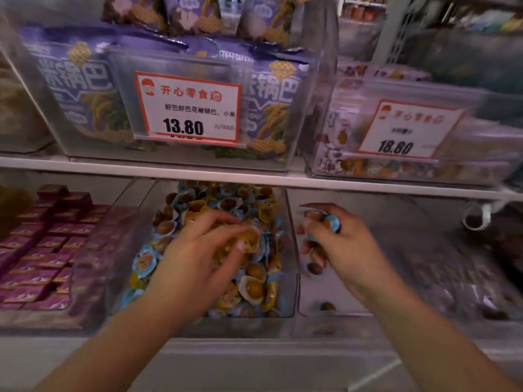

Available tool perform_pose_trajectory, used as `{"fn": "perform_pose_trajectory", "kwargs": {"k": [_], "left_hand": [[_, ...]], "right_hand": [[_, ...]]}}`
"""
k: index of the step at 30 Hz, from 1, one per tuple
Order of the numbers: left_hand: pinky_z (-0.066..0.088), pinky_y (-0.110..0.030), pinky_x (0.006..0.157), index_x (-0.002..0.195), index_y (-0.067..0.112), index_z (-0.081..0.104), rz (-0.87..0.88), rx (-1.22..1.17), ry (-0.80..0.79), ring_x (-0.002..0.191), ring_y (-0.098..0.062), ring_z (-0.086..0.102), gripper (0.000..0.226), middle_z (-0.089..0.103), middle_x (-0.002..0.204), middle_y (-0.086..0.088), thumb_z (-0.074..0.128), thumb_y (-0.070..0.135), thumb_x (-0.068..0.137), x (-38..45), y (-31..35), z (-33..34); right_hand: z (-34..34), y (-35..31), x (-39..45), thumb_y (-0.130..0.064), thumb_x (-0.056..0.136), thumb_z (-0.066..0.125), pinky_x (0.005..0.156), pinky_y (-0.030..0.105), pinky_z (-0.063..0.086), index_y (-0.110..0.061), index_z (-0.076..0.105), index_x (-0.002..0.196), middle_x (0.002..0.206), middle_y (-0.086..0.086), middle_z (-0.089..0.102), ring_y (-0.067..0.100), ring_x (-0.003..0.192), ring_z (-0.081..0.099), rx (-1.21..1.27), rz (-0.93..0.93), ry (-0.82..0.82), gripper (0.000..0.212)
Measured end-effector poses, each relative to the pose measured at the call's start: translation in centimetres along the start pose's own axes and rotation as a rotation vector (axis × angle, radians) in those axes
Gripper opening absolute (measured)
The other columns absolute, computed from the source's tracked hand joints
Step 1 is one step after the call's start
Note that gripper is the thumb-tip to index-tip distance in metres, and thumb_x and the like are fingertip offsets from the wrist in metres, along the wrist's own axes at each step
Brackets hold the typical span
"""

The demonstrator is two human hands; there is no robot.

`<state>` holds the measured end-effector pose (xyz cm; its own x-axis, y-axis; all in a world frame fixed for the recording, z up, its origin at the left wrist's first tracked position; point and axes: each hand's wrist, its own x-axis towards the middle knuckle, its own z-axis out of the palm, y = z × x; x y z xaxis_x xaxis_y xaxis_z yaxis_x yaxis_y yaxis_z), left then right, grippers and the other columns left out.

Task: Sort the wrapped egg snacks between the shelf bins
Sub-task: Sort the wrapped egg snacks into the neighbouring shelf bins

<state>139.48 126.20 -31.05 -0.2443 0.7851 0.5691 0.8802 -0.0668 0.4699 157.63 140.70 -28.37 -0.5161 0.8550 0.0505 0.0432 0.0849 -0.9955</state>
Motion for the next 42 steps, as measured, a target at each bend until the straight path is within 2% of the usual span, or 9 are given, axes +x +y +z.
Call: {"fn": "perform_pose_trajectory", "kwargs": {"k": [3,5,7,11,14,21,32,35,42], "left_hand": [[0.051,-0.042,0.096,0.125,0.025,0.068,-0.138,0.166,-0.065,0.115,-0.023,0.059,0.042,0.057,0.129,0.001,0.048,0.043,0.092,1.5,-1.6,0.3],[0.046,-0.046,0.102,0.134,0.026,0.06,-0.159,0.275,-0.181,0.124,-0.03,0.053,0.052,0.053,0.14,-0.004,0.044,0.05,0.091,2.2,-2.1,0.7],[0.035,-0.049,0.111,0.143,0.027,0.051,-0.111,0.346,-0.319,0.137,-0.03,0.042,0.064,0.044,0.151,-0.003,0.033,0.061,0.091,2.4,-2.4,1.3],[0.011,-0.048,0.123,0.15,0.031,0.039,-0.038,0.445,-0.459,0.149,-0.018,0.024,0.076,0.035,0.158,0.005,0.015,0.07,0.089,1.7,-2.9,1.9],[0.018,-0.043,0.121,0.142,0.033,0.05,-0.033,0.422,-0.434,0.14,-0.012,0.04,0.067,0.047,0.15,0.01,0.024,0.067,0.091,1.0,-2.8,0.8],[0.031,-0.044,0.113,0.133,0.03,0.061,-0.032,0.415,-0.396,0.126,-0.011,0.051,0.063,0.058,0.134,0.013,0.036,0.067,0.088,-0.9,-3.0,-2.3],[0.031,-0.044,0.113,0.143,0.035,0.047,-0.206,0.341,-0.227,0.137,-0.022,0.04,0.063,0.045,0.148,0.002,0.033,0.065,0.088,-0.7,-5.1,-2.4],[0.032,-0.046,0.112,0.137,0.028,0.054,-0.207,0.296,-0.171,0.136,-0.025,0.041,0.056,0.049,0.144,0.0,0.038,0.058,0.092,-0.3,-5.2,-2.5],[0.026,-0.042,0.116,0.139,0.029,0.051,-0.135,0.268,-0.167,0.139,-0.019,0.037,0.048,0.049,0.144,0.005,0.048,0.047,0.095,-0.5,-4.4,-2.3]], "right_hand": [[-2.7,1.6,1.3,-0.006,0.097,0.059,0.06,0.037,0.053,-0.011,0.065,0.118,0.098,0.015,0.068,0.021,0.071,0.069,-0.225,0.109,0.001,0.023],[-3.7,2.7,1.8,-0.018,0.098,0.059,0.075,0.021,0.052,-0.014,0.061,0.131,0.117,0.007,0.067,0.01,0.085,0.066,-0.367,0.169,-0.066,0.033],[-4.1,3.2,2.3,-0.023,0.1,0.056,0.067,0.004,0.045,-0.016,0.06,0.134,0.122,0.001,0.064,-0.003,0.083,0.061,-0.39,0.157,-0.058,0.034],[-3.7,2.9,3.5,-0.016,0.101,0.052,0.068,0.005,0.048,-0.019,0.071,0.116,0.113,0.003,0.072,0.011,0.094,0.067,-0.449,-0.015,0.083,0.024],[-2.2,2.3,3.8,-0.007,0.098,0.05,0.081,0.003,0.042,-0.026,0.07,0.106,0.11,-0.005,0.07,0.002,0.1,0.065,-0.459,-0.168,0.071,0.029],[5.5,-0.2,3.7,-0.031,0.096,0.057,0.105,0.027,0.042,-0.027,0.054,0.139,0.14,0.001,0.058,0.018,0.129,0.051,-0.816,-0.488,-0.219,0.044],[12.2,0.8,11.3,-0.065,0.094,0.041,0.122,0.043,0.017,-0.038,0.022,0.155,0.166,0.004,0.009,0.03,0.151,0.012,-1.35,-0.232,-0.528,0.07],[11.6,1.6,9.8,-0.057,0.098,0.038,0.119,0.048,0.024,-0.037,0.023,0.155,0.163,0.006,0.015,0.031,0.149,0.017,-1.36,-0.277,-0.506,0.062],[10.5,0.2,7.7,-0.042,0.093,0.063,0.099,0.025,0.044,-0.029,0.056,0.132,0.132,0.001,0.055,0.018,0.12,0.053,-1.011,-0.28,-0.404,0.042]]}}
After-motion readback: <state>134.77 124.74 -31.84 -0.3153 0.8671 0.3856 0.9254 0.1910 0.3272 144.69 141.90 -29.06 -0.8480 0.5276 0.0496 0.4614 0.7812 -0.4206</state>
